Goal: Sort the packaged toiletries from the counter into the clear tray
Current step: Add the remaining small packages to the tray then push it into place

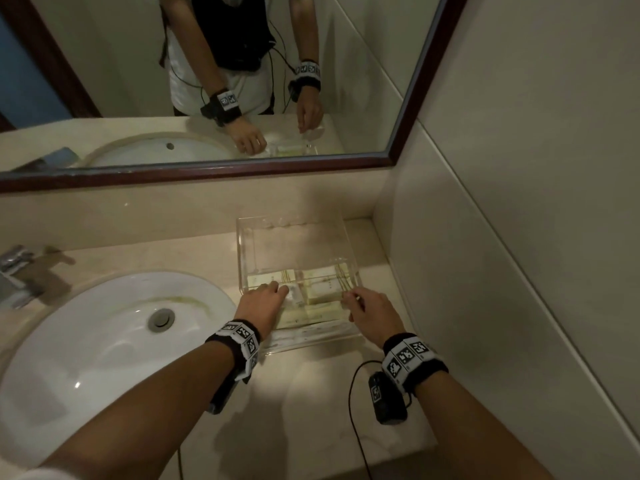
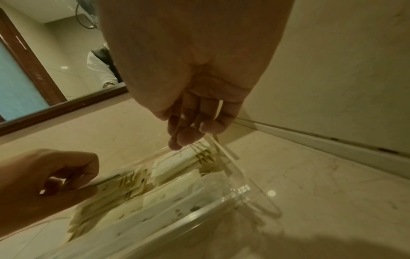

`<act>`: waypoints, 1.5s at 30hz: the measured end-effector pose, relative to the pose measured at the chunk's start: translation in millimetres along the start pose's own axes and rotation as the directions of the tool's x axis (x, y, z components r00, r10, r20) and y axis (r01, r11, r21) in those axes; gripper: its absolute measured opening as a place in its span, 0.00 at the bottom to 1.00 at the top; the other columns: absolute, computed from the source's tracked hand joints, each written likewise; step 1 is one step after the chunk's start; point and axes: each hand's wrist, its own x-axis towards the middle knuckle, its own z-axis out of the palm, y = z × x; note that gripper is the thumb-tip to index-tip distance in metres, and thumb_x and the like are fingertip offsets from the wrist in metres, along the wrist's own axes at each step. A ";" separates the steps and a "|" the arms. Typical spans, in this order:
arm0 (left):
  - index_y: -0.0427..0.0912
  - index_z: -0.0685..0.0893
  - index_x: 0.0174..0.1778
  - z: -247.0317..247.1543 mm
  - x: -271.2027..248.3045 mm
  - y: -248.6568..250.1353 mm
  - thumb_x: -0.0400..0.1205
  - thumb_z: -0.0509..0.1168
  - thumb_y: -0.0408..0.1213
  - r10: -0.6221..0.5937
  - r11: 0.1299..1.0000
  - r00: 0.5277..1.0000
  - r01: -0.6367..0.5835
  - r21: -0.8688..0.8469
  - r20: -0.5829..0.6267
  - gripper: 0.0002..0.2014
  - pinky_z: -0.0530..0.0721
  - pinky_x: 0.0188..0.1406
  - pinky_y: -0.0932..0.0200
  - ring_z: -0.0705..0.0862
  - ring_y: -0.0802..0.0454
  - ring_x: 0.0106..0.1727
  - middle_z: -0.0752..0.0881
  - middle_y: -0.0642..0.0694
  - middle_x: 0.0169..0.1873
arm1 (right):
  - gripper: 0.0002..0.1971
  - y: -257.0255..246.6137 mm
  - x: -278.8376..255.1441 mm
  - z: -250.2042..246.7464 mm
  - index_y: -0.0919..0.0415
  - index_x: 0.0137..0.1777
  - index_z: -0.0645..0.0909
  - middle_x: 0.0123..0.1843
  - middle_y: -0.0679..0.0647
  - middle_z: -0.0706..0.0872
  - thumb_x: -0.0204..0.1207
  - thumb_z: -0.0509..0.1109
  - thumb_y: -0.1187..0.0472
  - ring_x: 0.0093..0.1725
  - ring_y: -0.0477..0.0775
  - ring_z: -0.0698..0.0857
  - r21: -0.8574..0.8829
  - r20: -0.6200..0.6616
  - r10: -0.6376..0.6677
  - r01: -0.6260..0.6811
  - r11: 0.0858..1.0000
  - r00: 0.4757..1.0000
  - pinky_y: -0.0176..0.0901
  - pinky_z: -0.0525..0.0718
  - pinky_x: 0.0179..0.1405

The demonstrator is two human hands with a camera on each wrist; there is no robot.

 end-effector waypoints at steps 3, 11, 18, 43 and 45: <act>0.41 0.72 0.61 0.8 5.3 -0.2 0.80 0.58 0.29 -0.005 1.000 0.999 0.005 -0.001 0.053 0.14 0.80 0.47 0.46 0.80 0.40 0.56 0.79 0.41 0.56 | 0.16 -5.1 4.0 -2.7 0.55 0.45 0.82 0.36 0.51 0.89 0.84 0.58 0.48 0.35 0.50 0.87 -0.001 0.023 0.001 -0.001 1.000 1.000 0.55 0.89 0.41; 0.42 0.73 0.62 -2.5 13.9 -8.6 0.83 0.58 0.46 0.128 0.984 0.988 -0.137 0.117 0.082 0.15 0.79 0.48 0.47 0.81 0.41 0.56 0.79 0.42 0.57 | 0.15 -22.5 27.5 7.1 0.53 0.45 0.83 0.39 0.53 0.89 0.82 0.58 0.46 0.40 0.56 0.88 0.010 0.062 -0.030 0.029 1.000 0.998 0.55 0.88 0.45; 0.44 0.71 0.66 -12.8 17.1 -6.8 0.82 0.56 0.30 0.081 0.993 0.991 -0.090 0.081 0.108 0.17 0.76 0.38 0.49 0.85 0.39 0.47 0.78 0.42 0.52 | 0.16 -26.6 36.5 12.7 0.54 0.45 0.83 0.38 0.53 0.89 0.83 0.59 0.47 0.40 0.55 0.87 0.005 0.081 -0.046 0.046 0.999 0.996 0.55 0.87 0.45; 0.44 0.74 0.50 -7.3 -18.6 -68.5 0.82 0.56 0.50 -0.136 0.964 0.991 0.129 -0.234 -0.011 0.13 0.79 0.38 0.52 0.81 0.44 0.40 0.80 0.44 0.49 | 0.16 -97.5 38.6 26.6 0.60 0.47 0.83 0.42 0.57 0.89 0.85 0.58 0.50 0.43 0.59 0.88 -0.073 0.226 -0.157 0.178 0.981 0.961 0.54 0.88 0.46; 0.43 0.75 0.50 -10.1 -30.0 -84.5 0.82 0.56 0.47 -0.172 0.957 0.985 0.162 -0.240 -0.022 0.11 0.79 0.39 0.51 0.82 0.41 0.43 0.80 0.42 0.49 | 0.16 -111.1 37.0 31.1 0.60 0.48 0.83 0.43 0.58 0.90 0.85 0.58 0.51 0.43 0.59 0.88 -0.101 0.239 -0.169 0.197 0.975 0.956 0.54 0.88 0.47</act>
